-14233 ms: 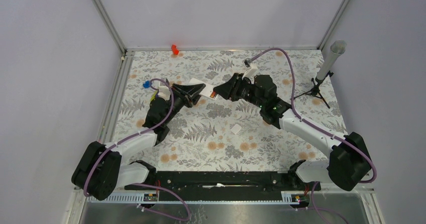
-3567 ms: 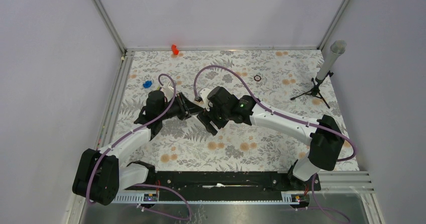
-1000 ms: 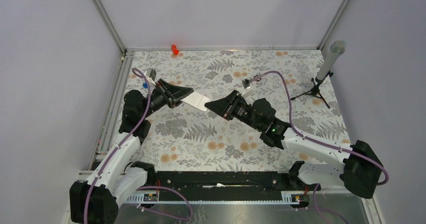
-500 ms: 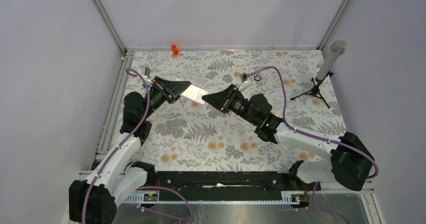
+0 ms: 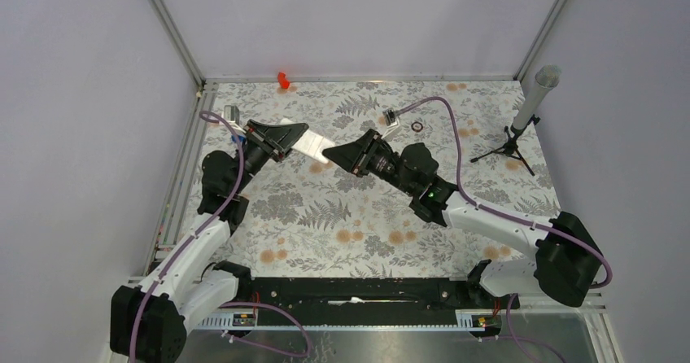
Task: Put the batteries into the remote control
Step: Load the battery cover into the remote control, then place the remote control at the center of the board.
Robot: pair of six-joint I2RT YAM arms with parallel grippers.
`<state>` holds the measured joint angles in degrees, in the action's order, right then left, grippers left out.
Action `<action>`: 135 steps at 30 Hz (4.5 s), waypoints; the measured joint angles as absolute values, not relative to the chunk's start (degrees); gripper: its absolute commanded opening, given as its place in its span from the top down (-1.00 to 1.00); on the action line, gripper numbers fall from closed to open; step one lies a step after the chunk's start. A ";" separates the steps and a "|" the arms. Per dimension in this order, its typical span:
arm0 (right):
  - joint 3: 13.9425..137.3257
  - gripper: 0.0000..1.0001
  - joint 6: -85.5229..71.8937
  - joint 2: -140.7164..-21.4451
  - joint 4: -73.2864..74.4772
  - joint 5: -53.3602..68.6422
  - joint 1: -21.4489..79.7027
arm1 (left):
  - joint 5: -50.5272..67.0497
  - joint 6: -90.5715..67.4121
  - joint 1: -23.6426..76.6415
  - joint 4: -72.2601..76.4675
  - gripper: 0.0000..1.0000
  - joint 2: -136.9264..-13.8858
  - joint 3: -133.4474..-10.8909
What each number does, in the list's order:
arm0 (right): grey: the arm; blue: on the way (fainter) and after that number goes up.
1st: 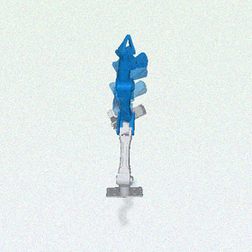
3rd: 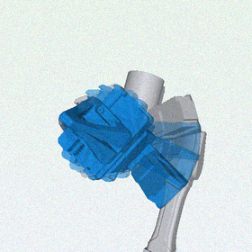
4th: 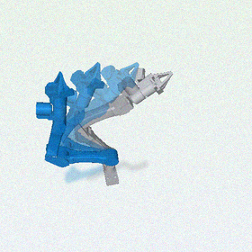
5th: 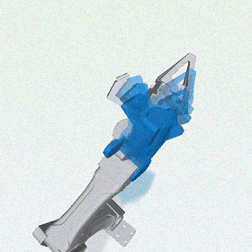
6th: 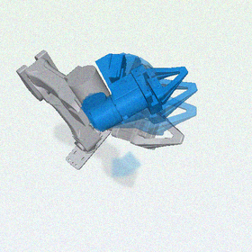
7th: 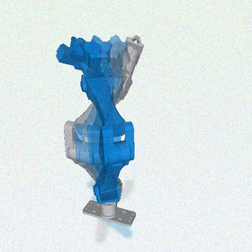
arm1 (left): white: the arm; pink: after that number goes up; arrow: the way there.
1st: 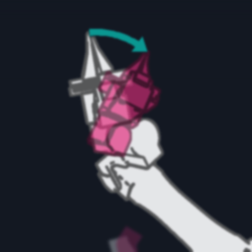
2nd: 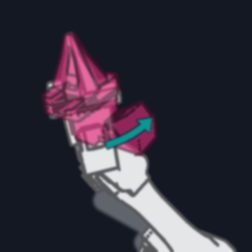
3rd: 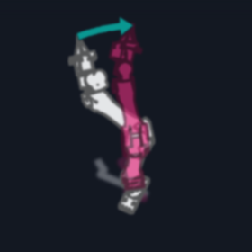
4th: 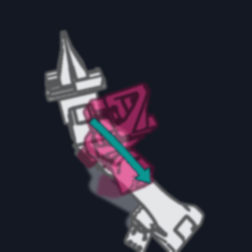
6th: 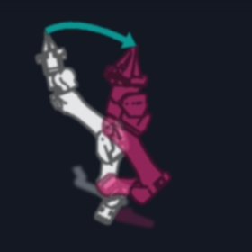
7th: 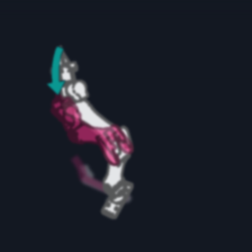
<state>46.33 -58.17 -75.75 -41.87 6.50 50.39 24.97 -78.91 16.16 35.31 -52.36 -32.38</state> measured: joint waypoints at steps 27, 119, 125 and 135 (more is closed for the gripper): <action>43.72 -0.73 -46.98 -63.48 -22.17 12.67 49.45 | 39.72 -64.71 20.16 17.37 1.00 -54.30 -38.54; 50.61 1.00 -37.43 -80.60 -32.34 43.97 46.44 | 50.85 -46.65 20.21 7.07 -0.56 -50.76 -42.17; 50.46 1.00 -33.15 -76.25 -24.40 34.48 46.41 | 38.81 -40.40 20.21 -4.64 -0.98 -47.53 -44.56; 50.63 1.00 -18.39 -71.92 1.06 3.95 43.27 | 14.35 -35.79 19.51 -23.57 -0.98 -42.78 -45.10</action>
<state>50.63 -18.39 -71.92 1.06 3.95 43.27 14.35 -35.79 19.51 -23.57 -42.78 -45.10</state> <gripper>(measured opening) 0.263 0.986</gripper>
